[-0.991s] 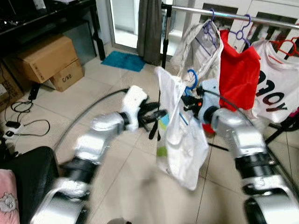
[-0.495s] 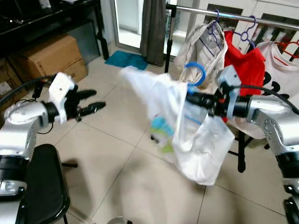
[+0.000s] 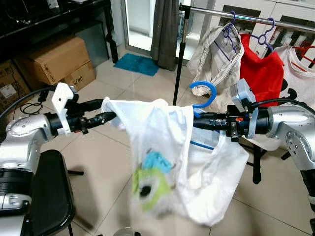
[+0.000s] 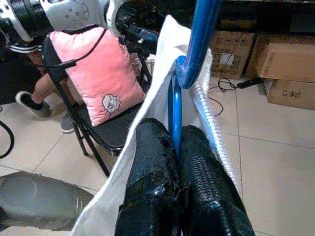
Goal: Hang hanger
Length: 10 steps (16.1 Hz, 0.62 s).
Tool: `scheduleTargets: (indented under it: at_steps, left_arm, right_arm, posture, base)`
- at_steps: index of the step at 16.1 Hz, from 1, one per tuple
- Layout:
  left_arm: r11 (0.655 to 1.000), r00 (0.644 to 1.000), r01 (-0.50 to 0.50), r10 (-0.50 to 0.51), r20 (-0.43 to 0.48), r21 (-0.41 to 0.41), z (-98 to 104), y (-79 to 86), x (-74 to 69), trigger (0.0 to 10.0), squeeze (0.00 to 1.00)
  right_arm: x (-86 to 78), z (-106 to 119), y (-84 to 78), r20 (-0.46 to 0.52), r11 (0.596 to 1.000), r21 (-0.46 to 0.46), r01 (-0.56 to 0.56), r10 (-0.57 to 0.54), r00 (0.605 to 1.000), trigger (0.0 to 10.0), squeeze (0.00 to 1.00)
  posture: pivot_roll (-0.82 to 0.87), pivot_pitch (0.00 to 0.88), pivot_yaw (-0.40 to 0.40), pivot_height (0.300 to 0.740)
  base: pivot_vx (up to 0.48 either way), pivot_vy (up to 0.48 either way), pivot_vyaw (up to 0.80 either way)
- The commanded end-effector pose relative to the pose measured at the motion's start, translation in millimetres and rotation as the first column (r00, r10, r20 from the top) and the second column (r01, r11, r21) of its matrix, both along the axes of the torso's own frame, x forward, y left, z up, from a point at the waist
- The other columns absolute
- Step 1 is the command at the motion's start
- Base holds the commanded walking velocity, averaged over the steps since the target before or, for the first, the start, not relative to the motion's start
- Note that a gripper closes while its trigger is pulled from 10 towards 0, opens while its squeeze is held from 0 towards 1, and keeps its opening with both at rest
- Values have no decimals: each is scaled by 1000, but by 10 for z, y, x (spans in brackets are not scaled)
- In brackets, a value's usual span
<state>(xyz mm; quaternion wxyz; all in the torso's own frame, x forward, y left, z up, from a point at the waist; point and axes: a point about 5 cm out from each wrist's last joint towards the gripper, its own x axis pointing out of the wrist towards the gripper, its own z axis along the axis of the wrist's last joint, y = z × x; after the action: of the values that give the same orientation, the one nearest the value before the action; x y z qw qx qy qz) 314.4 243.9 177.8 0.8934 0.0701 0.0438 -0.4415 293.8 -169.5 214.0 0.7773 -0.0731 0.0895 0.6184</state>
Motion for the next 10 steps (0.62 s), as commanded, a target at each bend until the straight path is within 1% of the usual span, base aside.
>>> scheduleTargets:
  at_steps: [1,2,3,4,7,10]
  left_arm:
    - [1000,1000,18,-18,0,-1,-7,-39,9,10000,0]
    - [1000,1000,22,-22,-2,-9,-16,-49,19,6157,0]
    - [999,1000,28,-28,-3,-22,-16,-64,24,2824,0]
    - [999,1000,28,-28,-1,-35,-14,-80,23,0,0]
    - [999,1000,16,-16,-7,-46,-43,-86,-10,0,0]
    - [999,999,-4,2,-37,-41,-116,-61,-50,0,0]
  right_arm:
    - [-32,58,10,11,1000,4,-28,28,1000,10000,0]
    - [-41,59,18,8,999,5,-35,35,999,10000,0]
    - [-50,59,19,5,999,5,-39,39,999,10000,0]
    - [-55,56,15,3,999,4,-39,39,999,10000,0]
    - [-52,52,6,5,999,5,-33,33,999,10000,0]
    - [-52,39,11,3,1000,5,-27,27,1000,10000,0]
  posture:
    - [-88,0,16,740]
    - [-89,0,18,740]
    - [-90,0,18,740]
    - [-90,0,21,740]
    - [-87,0,22,740]
    - [-82,0,20,740]
  base:
    - [0,0,0]
    - [0,0,0]
    - [0,0,0]
    - [0,0,0]
    - [0,0,0]
    - [0,0,0]
